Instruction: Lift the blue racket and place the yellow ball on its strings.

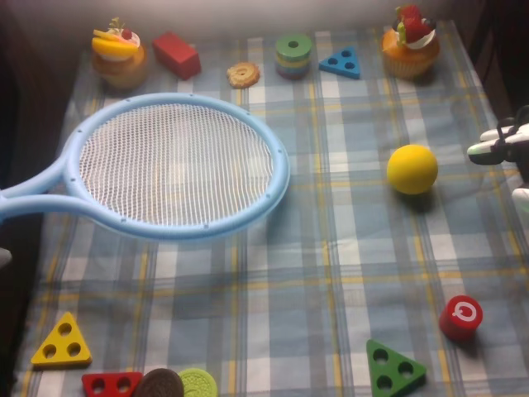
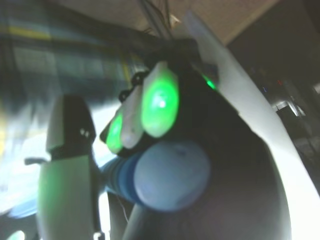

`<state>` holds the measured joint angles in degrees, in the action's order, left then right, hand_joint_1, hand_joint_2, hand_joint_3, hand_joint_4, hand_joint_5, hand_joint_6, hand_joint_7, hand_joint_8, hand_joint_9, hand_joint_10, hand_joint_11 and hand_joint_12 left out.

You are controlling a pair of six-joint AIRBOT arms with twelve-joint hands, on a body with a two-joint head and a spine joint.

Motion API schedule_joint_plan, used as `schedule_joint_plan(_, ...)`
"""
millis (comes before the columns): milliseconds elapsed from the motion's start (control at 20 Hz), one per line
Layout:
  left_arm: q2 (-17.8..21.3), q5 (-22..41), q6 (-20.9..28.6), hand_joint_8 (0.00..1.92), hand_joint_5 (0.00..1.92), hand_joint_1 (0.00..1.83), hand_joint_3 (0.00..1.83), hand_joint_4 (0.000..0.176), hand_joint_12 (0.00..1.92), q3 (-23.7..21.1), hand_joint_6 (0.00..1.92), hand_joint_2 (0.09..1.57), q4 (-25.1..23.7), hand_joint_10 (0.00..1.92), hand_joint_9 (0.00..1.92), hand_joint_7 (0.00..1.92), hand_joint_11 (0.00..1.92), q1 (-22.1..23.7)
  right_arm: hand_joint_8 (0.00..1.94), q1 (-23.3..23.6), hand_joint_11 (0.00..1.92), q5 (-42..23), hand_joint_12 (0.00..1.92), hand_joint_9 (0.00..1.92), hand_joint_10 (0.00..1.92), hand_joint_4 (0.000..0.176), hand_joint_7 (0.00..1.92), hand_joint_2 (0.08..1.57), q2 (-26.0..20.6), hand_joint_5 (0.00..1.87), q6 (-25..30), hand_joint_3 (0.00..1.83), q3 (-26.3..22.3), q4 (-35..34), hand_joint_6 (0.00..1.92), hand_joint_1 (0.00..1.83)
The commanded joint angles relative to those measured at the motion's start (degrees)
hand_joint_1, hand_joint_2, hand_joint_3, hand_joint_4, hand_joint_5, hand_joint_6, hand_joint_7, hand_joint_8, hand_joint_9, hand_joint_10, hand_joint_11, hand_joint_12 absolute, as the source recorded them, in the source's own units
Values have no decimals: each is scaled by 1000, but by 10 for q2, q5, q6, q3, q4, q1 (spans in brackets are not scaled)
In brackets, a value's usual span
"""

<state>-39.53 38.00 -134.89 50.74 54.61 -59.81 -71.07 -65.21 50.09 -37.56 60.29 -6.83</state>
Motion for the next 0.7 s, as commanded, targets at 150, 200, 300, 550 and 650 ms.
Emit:
schedule_joint_plan(150,32,142,59,1921,852,1385,0,176,1921,-47,1921,1312,-70,1921,1654,1338,1450,-12,5,12,359,-68,987,699,4,0,632,1409,2,669,4,0,8,-11,3,565)
schedule_joint_plan(200,37,157,61,1921,852,1385,0,176,1921,-61,1921,1312,-83,1921,1654,1338,1450,-15,5,18,359,-67,987,699,4,0,632,1409,3,669,4,0,10,-9,3,565)
schedule_joint_plan(300,44,187,64,1921,944,1440,0,176,1921,-82,1921,1286,-107,1921,1681,1396,1383,-17,7,28,396,-66,958,740,11,0,679,1393,8,680,5,0,18,-6,2,630)
schedule_joint_plan(550,52,244,98,1921,1088,1476,5,176,1921,-115,1921,1241,-154,1921,1685,1494,1640,-22,0,94,317,4,886,714,2,3,699,1167,31,605,45,0,64,52,1,728)
schedule_joint_plan(650,53,271,112,1921,1016,1499,1,176,1921,-125,1921,1233,-158,1921,1673,1452,1622,-30,7,120,297,37,1069,764,18,8,731,1080,38,585,58,0,79,81,0,761)
